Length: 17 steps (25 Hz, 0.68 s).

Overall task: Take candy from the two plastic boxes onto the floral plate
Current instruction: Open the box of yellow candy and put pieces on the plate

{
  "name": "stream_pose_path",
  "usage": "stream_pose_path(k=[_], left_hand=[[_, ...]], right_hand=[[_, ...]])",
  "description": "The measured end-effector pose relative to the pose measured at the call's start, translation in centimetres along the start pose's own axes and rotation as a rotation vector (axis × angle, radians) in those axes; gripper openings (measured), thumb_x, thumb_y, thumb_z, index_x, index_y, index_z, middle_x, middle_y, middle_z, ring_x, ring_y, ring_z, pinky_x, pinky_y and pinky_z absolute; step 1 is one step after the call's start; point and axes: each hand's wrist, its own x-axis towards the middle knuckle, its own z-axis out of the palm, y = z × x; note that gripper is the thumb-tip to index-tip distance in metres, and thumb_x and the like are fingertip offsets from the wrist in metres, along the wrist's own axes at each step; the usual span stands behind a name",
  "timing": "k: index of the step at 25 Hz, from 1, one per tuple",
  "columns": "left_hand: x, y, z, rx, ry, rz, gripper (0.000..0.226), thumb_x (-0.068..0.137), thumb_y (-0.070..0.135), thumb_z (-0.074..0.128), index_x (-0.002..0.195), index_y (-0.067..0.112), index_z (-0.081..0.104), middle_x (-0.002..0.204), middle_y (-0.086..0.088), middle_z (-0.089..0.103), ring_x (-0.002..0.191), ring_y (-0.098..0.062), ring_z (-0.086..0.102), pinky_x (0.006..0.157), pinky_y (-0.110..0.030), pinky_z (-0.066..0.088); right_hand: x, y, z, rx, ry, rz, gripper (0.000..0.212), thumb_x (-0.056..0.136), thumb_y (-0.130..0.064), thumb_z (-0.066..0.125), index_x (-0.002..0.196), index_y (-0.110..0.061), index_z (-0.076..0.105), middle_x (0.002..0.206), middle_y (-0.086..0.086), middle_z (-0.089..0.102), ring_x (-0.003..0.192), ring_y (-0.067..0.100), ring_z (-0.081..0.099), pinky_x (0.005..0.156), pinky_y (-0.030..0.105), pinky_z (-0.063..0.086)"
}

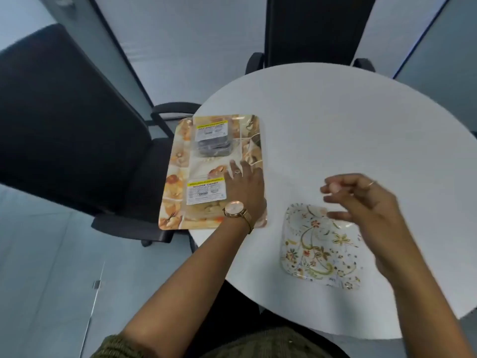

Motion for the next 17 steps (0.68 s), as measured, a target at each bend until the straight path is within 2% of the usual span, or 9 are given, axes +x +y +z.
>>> stream_pose_path(k=[2, 4, 6, 9, 11, 13, 15, 17], left_hand=[[-0.1, -1.8, -0.5, -0.023, -0.047, -0.184, 0.074, 0.080, 0.025, 0.067, 0.144, 0.016, 0.031, 0.159, -0.020, 0.017, 0.146, -0.050, 0.012, 0.113, -0.062, 0.025], [0.1, -3.5, -0.5, -0.094, -0.108, -0.271, 0.078, 0.079, 0.019, 0.069, 0.146, 0.017, 0.028, 0.158, -0.020, 0.016, 0.144, -0.051, 0.016, 0.105, -0.062, 0.036], [-0.1, -4.2, -1.1, -0.161, -0.166, -0.265, 0.078, 0.079, 0.012, 0.068, 0.145, 0.017, 0.029, 0.155, -0.022, 0.022, 0.137, -0.051, 0.032, 0.095, -0.056, 0.046], [-0.6, -5.5, -2.9, -0.210, -0.158, -0.205, 0.071, 0.078, 0.009, 0.066, 0.140, 0.015, 0.032, 0.145, -0.018, 0.035, 0.113, -0.044, 0.058, 0.077, -0.042, 0.048], [-1.2, -6.8, -4.6, -0.286, -0.133, -0.177, 0.068, 0.080, 0.010, 0.061, 0.141, 0.017, 0.031, 0.135, -0.015, 0.044, 0.103, -0.042, 0.063, 0.071, -0.039, 0.045], [-2.1, -8.8, -6.5, -0.324, -0.067, -0.170, 0.071, 0.080, 0.009, 0.057, 0.144, 0.019, 0.027, 0.123, -0.014, 0.052, 0.099, -0.040, 0.064, 0.075, -0.041, 0.050], [-2.6, -11.4, -8.0, -0.284, -0.007, -0.207, 0.070, 0.083, 0.008, 0.055, 0.145, 0.020, 0.025, 0.114, -0.012, 0.058, 0.094, -0.038, 0.066, 0.077, -0.042, 0.055], [-2.7, -13.9, -8.5, -0.195, 0.026, -0.277, 0.064, 0.086, 0.009, 0.056, 0.143, 0.018, 0.028, 0.110, -0.011, 0.060, 0.087, -0.034, 0.067, 0.071, -0.039, 0.055]], right_hand=[[1.1, 1.5, 2.5, -0.049, -0.073, 0.119, 0.011, 0.092, -0.017, 0.062, 0.094, -0.025, 0.069, 0.103, 0.006, 0.071, 0.100, 0.024, 0.066, 0.077, 0.038, 0.057], [2.0, 3.2, 5.5, -0.128, -0.151, 0.192, 0.010, 0.092, -0.016, 0.061, 0.093, -0.024, 0.068, 0.100, 0.004, 0.071, 0.096, 0.023, 0.066, 0.079, 0.045, 0.056], [2.8, 4.2, 8.0, -0.191, -0.203, 0.215, 0.006, 0.093, -0.018, 0.062, 0.092, -0.021, 0.067, 0.093, -0.002, 0.070, 0.087, 0.018, 0.067, 0.080, 0.047, 0.055], [3.9, 5.6, 10.7, -0.289, -0.246, 0.212, 0.006, 0.094, -0.020, 0.060, 0.092, -0.022, 0.065, 0.092, -0.003, 0.070, 0.085, 0.014, 0.067, 0.082, 0.042, 0.056], [4.3, 6.2, 12.6, -0.424, -0.268, 0.141, 0.008, 0.096, -0.024, 0.057, 0.098, -0.020, 0.063, 0.101, 0.001, 0.070, 0.092, 0.018, 0.066, 0.082, 0.038, 0.054], [4.9, 6.1, 15.1, -0.521, -0.299, 0.004, 0.012, 0.097, -0.024, 0.054, 0.103, -0.018, 0.063, 0.106, 0.004, 0.068, 0.095, 0.021, 0.064, 0.082, 0.037, 0.053], [6.0, 5.8, 18.3, -0.644, -0.383, -0.096, 0.021, 0.098, -0.030, 0.050, 0.110, -0.018, 0.062, 0.116, 0.004, 0.065, 0.104, 0.023, 0.061, 0.090, 0.041, 0.052], [7.6, 6.0, 21.2, -0.855, -0.534, -0.171, 0.035, 0.099, -0.038, 0.044, 0.123, -0.017, 0.058, 0.133, 0.004, 0.058, 0.119, 0.023, 0.054, 0.100, 0.040, 0.046]])
